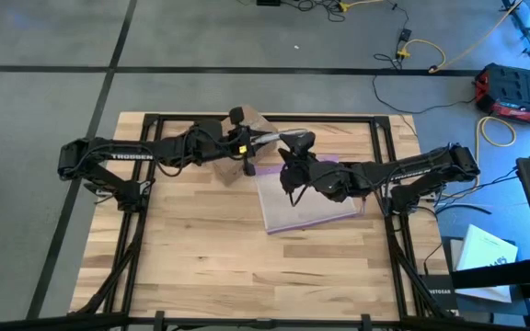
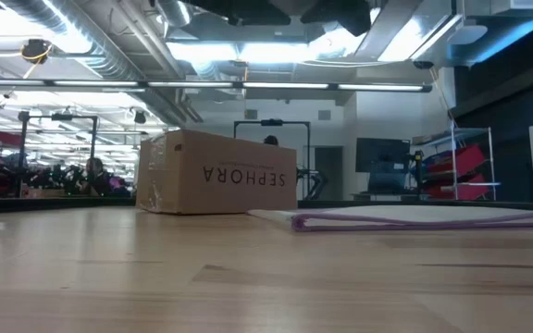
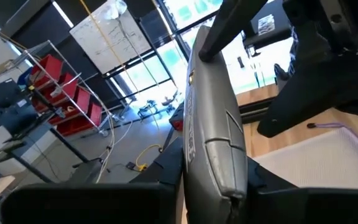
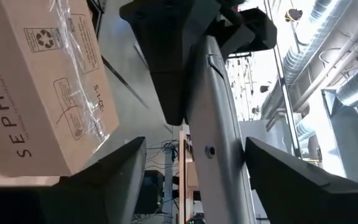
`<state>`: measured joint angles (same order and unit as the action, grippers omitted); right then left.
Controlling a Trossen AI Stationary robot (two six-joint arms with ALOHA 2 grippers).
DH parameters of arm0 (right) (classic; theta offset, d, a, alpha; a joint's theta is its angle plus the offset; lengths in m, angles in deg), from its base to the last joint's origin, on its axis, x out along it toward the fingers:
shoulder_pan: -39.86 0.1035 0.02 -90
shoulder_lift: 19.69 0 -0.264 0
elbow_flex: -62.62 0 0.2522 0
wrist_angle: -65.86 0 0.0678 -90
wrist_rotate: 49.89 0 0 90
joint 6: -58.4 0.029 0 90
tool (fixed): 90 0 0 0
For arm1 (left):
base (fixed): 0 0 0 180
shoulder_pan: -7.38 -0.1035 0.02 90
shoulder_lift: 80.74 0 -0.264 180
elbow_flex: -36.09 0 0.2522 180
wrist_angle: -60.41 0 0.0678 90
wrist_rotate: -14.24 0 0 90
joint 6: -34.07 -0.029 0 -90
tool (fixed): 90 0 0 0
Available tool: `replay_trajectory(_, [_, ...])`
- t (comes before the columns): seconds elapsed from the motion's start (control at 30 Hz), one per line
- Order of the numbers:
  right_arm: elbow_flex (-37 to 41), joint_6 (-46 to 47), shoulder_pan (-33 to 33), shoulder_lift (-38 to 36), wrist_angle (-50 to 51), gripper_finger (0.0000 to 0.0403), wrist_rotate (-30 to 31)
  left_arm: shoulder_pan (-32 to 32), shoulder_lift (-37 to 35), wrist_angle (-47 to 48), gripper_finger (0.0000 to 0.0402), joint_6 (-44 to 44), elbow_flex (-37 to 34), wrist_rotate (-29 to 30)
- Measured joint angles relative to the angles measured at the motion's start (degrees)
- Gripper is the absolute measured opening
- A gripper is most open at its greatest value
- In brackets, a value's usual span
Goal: Unpack boxes
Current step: Open the cutter
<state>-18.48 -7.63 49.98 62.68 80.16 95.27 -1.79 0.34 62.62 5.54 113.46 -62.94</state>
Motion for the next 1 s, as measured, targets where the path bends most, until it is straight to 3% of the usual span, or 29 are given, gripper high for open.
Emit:
replay_trajectory(0.23, [0.0,0.1,0.0,-0.1,-0.7,0.0232,1.3,0.0,-0.1,2.4,0.0048,0.0,0.0,-0.2])
replay_trajectory(0.87, [0.0,-0.6,-3.6,-0.8,0.0,0.0248,-2.2,1.4,-0.1,2.5,0.0046,-1.7,0.0,-0.3])
replay_trajectory(1.0, [0.0,-0.6,-4.3,-0.8,0.2,0.022,-2.3,1.7,-0.1,2.5,0.0046,-1.7,0.0,-0.3])
